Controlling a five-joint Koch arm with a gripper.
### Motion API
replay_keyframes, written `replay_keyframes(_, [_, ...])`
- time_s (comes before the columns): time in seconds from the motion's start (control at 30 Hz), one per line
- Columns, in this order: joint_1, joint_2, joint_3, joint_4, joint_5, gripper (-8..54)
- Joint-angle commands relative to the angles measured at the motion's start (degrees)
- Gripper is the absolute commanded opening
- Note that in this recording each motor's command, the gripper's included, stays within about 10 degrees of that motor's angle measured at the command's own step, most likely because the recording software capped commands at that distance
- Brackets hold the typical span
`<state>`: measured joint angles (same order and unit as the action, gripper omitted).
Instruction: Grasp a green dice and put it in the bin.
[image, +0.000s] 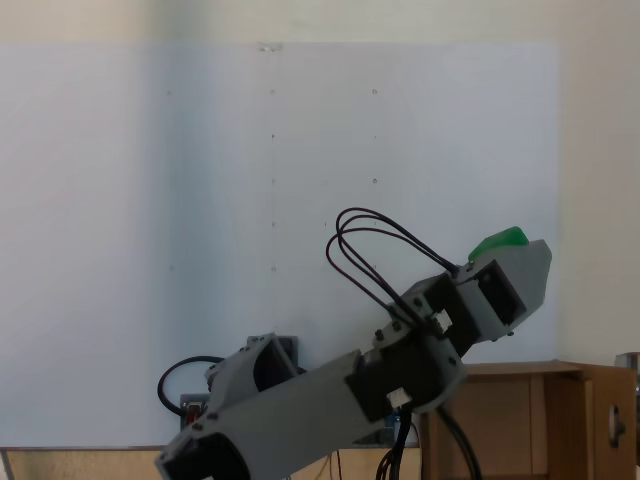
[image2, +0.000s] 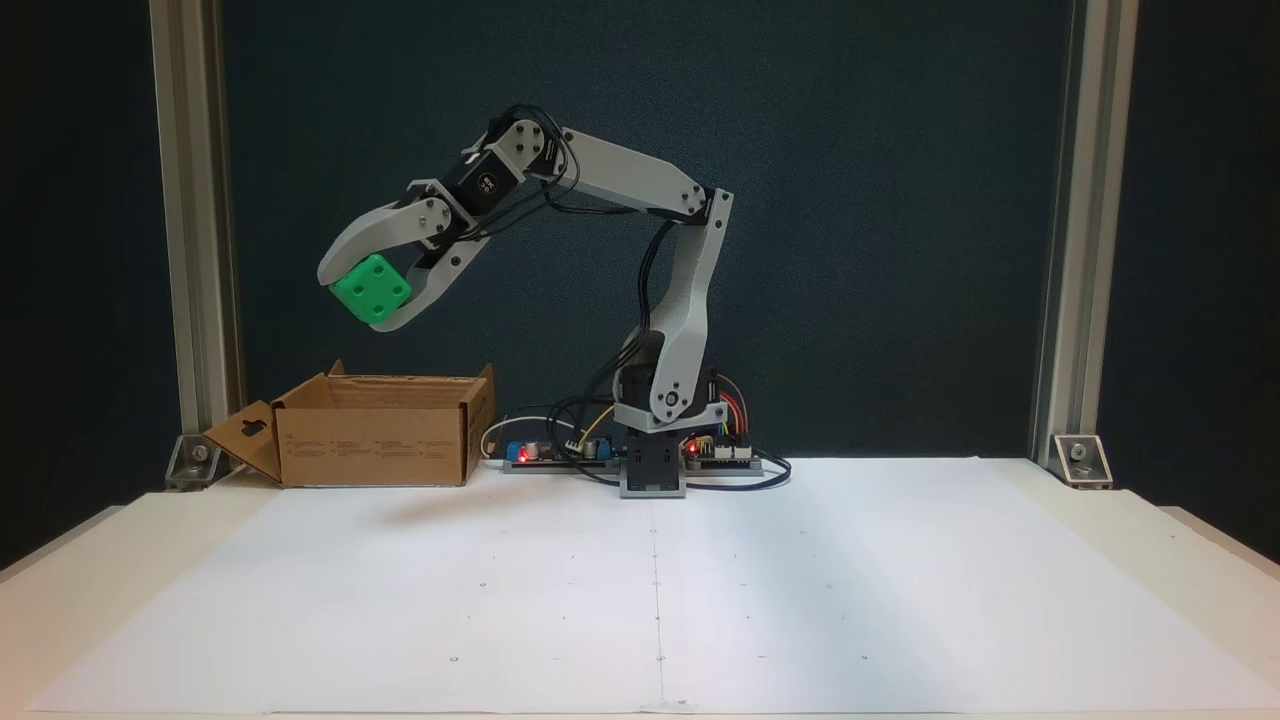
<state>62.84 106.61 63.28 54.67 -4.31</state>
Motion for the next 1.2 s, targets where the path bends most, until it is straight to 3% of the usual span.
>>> replay_keyframes(0.0, [3.25,1.76,-4.04,-4.22,-4.48,12.1])
replay_keyframes(0.2, [36.74,-1.32,-4.92,-1.93,-9.40,12.1])
replay_keyframes(0.27, [39.55,-5.27,-4.92,-0.26,-9.93,12.1])
replay_keyframes(0.83, [39.81,-18.81,-6.15,7.03,-9.84,12.1])
replay_keyframes(1.17, [39.81,-20.57,-6.15,7.03,-9.76,12.1])
